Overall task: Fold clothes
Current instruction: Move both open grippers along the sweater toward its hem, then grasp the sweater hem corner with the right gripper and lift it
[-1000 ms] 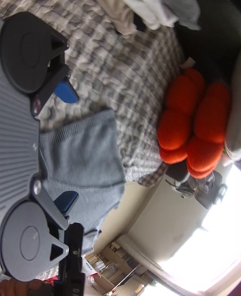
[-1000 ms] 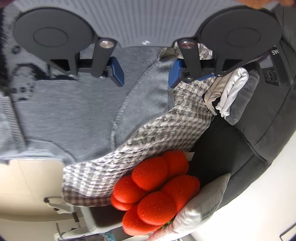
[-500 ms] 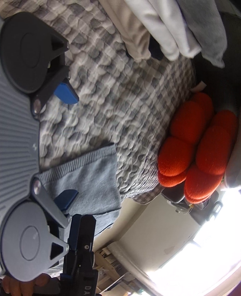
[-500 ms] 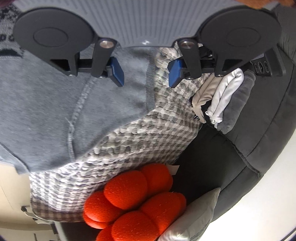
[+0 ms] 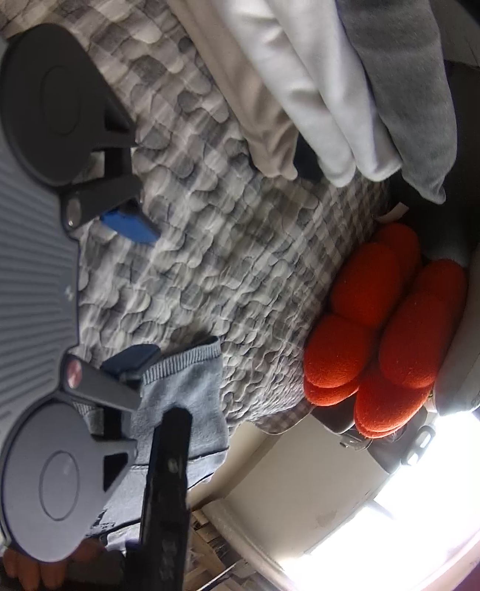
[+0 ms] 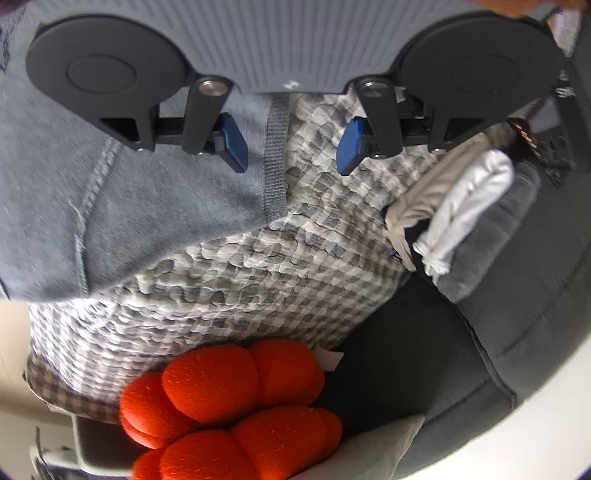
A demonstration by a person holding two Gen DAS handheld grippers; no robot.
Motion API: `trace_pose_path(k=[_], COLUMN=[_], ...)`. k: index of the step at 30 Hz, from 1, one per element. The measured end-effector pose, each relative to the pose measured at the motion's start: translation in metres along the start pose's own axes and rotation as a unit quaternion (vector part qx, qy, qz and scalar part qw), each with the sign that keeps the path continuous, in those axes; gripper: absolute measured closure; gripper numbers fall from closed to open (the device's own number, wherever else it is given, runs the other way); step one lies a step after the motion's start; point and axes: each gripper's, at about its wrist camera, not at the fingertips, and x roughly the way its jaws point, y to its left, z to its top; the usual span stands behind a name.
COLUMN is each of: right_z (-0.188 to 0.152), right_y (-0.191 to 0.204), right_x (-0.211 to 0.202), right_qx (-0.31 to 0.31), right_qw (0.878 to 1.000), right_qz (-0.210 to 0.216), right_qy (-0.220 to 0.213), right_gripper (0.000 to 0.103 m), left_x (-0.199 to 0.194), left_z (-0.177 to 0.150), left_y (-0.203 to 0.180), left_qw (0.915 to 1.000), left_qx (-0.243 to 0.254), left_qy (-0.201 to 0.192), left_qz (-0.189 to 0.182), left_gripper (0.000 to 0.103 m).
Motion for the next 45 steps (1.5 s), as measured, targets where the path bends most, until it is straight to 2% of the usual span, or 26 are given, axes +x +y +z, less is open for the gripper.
trace_pose_path(k=[6, 14, 16, 20, 21, 23, 28, 35, 39, 45], right_z=[-0.007, -0.020, -0.024, -0.024, -0.023, -0.020, -0.015, -0.007, -0.003, -0.011], right_y=[0.010, 0.027, 0.030, 0.024, 0.021, 0.013, -0.007, -0.032, -0.048, -0.082], right_x=[0.033, 0.048, 0.049, 0.046, 0.044, 0.039, 0.022, -0.012, -0.037, -0.069], right_qx=[-0.068, -0.157, -0.172, -0.164, -0.156, -0.133, -0.064, 0.008, 0.045, 0.105], right_qw=[0.995, 0.981, 0.977, 0.975, 0.976, 0.981, 0.992, 0.993, 0.991, 0.982], right_qz=[-0.067, -0.114, -0.127, -0.147, -0.147, -0.138, -0.094, -0.049, -0.023, 0.005], right_qy=[0.013, -0.006, -0.014, -0.033, -0.035, -0.040, -0.062, -0.104, -0.128, -0.157], right_gripper=[0.046, 0.046, 0.051, 0.085, 0.093, 0.097, 0.098, 0.098, 0.098, 0.098], left_x=[0.001, -0.001, 0.002, 0.000, 0.000, -0.001, 0.001, 0.005, 0.009, 0.013], left_z=[0.001, 0.000, 0.002, 0.001, 0.001, 0.001, -0.001, -0.008, -0.012, -0.025], left_y=[0.002, 0.007, 0.006, 0.008, 0.007, 0.006, -0.004, -0.024, -0.039, -0.066], left_qw=[0.9999, 1.0000, 1.0000, 0.9998, 0.9998, 0.9998, 0.9992, 0.9947, 0.9879, 0.9710], left_qx=[0.001, -0.007, -0.009, -0.018, -0.017, -0.014, -0.006, 0.008, 0.020, 0.044], left_qy=[-0.003, -0.002, -0.002, -0.005, -0.006, -0.007, -0.005, 0.008, 0.021, 0.038], left_qz=[0.010, 0.003, 0.002, -0.004, -0.005, -0.007, -0.038, -0.102, -0.153, -0.232], left_gripper=[0.042, 0.041, 0.041, 0.041, 0.040, 0.040, 0.040, 0.040, 0.040, 0.040])
